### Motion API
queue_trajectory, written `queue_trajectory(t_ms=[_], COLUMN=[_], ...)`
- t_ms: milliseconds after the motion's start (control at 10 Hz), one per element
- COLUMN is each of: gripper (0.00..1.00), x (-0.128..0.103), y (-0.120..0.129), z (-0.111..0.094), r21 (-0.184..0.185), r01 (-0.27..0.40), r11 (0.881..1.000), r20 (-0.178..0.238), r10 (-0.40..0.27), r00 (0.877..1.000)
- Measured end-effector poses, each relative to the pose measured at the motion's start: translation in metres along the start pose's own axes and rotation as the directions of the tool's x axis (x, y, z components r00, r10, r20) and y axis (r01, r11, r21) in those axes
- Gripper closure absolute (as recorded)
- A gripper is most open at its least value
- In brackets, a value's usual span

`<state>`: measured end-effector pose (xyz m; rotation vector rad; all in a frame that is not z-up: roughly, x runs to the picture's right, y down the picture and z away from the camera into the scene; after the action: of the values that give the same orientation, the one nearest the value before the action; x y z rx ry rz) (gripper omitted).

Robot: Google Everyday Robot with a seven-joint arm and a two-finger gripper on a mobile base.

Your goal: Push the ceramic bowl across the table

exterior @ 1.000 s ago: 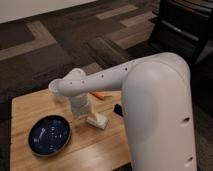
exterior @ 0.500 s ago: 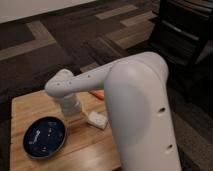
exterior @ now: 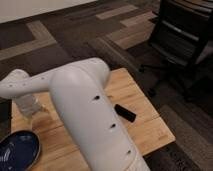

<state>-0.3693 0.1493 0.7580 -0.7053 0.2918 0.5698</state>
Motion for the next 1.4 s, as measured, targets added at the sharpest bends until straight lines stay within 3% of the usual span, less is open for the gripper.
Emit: queue_trajectory(t_ms=[200, 400, 500, 800, 1000, 1400], gripper=[0.35, 0.35, 0.35, 0.35, 0.35, 0.35], x=[-0.003, 0.025, 0.044, 0.088, 0.102, 0.101], y=[-0.031, -0.062, -0.071, -0.079, -0.070, -0.070], z=[-0.029, -0.043, -0.043, -0.040, -0.031, -0.031], r21=[0.048, 0.066, 0.054, 0.038, 0.001, 0.004], r01=[-0.020, -0.096, -0.137, -0.215, -0.228, -0.225], r11=[0.999, 0.993, 0.989, 0.976, 0.974, 0.974], r20=[0.023, 0.032, 0.049, 0.114, 0.123, 0.126], r10=[0.019, 0.094, 0.135, 0.210, 0.227, 0.223], r00=[1.000, 0.995, 0.990, 0.971, 0.966, 0.967])
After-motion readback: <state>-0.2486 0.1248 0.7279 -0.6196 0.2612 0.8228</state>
